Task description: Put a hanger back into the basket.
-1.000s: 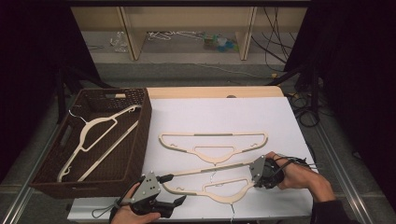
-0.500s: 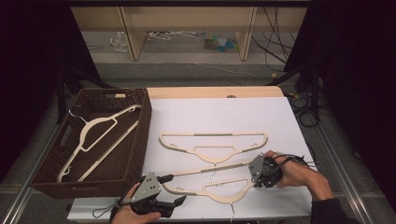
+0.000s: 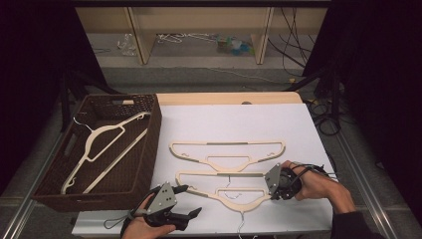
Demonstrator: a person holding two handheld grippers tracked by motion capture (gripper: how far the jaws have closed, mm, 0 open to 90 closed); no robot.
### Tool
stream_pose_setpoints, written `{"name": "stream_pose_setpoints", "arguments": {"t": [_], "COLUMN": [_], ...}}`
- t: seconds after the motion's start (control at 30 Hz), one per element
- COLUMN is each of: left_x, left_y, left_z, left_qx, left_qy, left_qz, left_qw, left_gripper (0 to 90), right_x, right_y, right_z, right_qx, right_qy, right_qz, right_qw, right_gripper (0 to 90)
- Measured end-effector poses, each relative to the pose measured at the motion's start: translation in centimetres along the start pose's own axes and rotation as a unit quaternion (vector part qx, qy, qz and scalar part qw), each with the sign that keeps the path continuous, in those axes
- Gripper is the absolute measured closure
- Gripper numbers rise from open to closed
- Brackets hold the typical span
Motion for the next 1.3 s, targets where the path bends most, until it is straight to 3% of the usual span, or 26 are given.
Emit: {"name": "stream_pose_setpoints", "arguments": {"t": [0.17, 0.3, 0.37, 0.43, 0.5, 0.53, 0.57, 0.63, 0.7, 0.77, 0.87, 0.97, 1.1, 1.23, 1.3], "left_x": [0.0, 0.2, 0.2, 0.7, 1.0, 1.3, 1.4, 1.8, 2.1, 2.3, 2.5, 2.3, 2.6, 2.9, 2.9], "left_y": [-0.3, -0.2, -0.2, -0.1, -0.1, 0.0, 0.0, 0.0, 0.0, -0.1, 0.0, 0.2, 0.3, 0.0, 0.1], "left_z": [-2.0, -3.8, -4.8, -6.1, -6.9, -7.5, -7.8, -8.4, -8.8, -9.0, -9.3, -9.4, -9.5, -9.8, -9.9], "left_qx": [-0.023, -0.044, -0.06, -0.066, -0.081, -0.082, -0.081, -0.092, -0.094, -0.102, -0.101, -0.105, -0.099, -0.107, -0.1], "left_qy": [-0.001, -0.003, 0.0, -0.004, -0.001, -0.002, -0.004, -0.009, -0.007, -0.011, -0.011, -0.009, -0.011, -0.016, -0.013], "left_qz": [-0.028, -0.066, -0.094, -0.108, -0.141, -0.152, -0.153, -0.173, -0.183, -0.196, -0.203, -0.214, -0.214, -0.23, -0.229], "left_qw": [0.9993, 0.9968, 0.9937, 0.992, 0.9866, 0.985, 0.9849, 0.9806, 0.9787, 0.9752, 0.974, 0.9711, 0.9717, 0.9672, 0.9681], "left_gripper": [24.0, 26.1, 27.2, 28.3, 28.8, 29.5, 29.5, 32.1, 32.2, 32.8, 33.0, 32.3, 32.8, 33.6, 33.8], "right_x": [-0.1, -0.3, -0.1, -0.1, -0.1, -0.1, -0.1, -0.1, -0.2, -0.2, -0.3, -0.4, -0.3, -0.3, -0.5], "right_y": [0.2, 0.4, 0.5, 0.5, 0.5, 0.6, 0.6, 0.6, 0.6, 0.6, 0.7, 0.8, 0.8, 0.8, 0.8], "right_z": [0.5, 0.9, 1.2, 1.3, 1.4, 1.5, 1.5, 1.6, 1.6, 1.6, 1.7, 1.8, 2.0, 2.1, 2.3], "right_qx": [0.018, 0.023, 0.028, 0.029, 0.03, 0.031, 0.031, 0.03, 0.031, 0.029, 0.032, 0.03, 0.035, 0.036, 0.037], "right_qy": [0.001, 0.004, 0.002, 0.001, 0.001, 0.003, 0.003, -0.001, 0.002, 0.001, 0.005, 0.008, 0.006, 0.006, 0.01], "right_qz": [-0.007, -0.021, -0.011, -0.012, -0.012, -0.01, -0.01, -0.007, -0.01, -0.011, -0.012, -0.019, -0.012, -0.015, -0.025], "right_qw": [0.9998, 0.9995, 0.9996, 0.9995, 0.9995, 0.9995, 0.9995, 0.9995, 0.9995, 0.9995, 0.9994, 0.9993, 0.9993, 0.9992, 0.999], "right_gripper": [80.3, 80.3, 80.3, 80.3, 80.3, 80.3, 80.3, 80.3, 80.3, 80.3, 80.3, 80.2, 80.2, 80.2, 80.2]}}
Point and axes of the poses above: each handheld gripper's, and its own axes: z roughly backward along the jaws, y roughly out of its top, x roughly to its right, the point moved 9 cm from there along -z, roughly forward along the jaws, and after that the axes turned 4 degrees about -y, right-handed, at the moved point
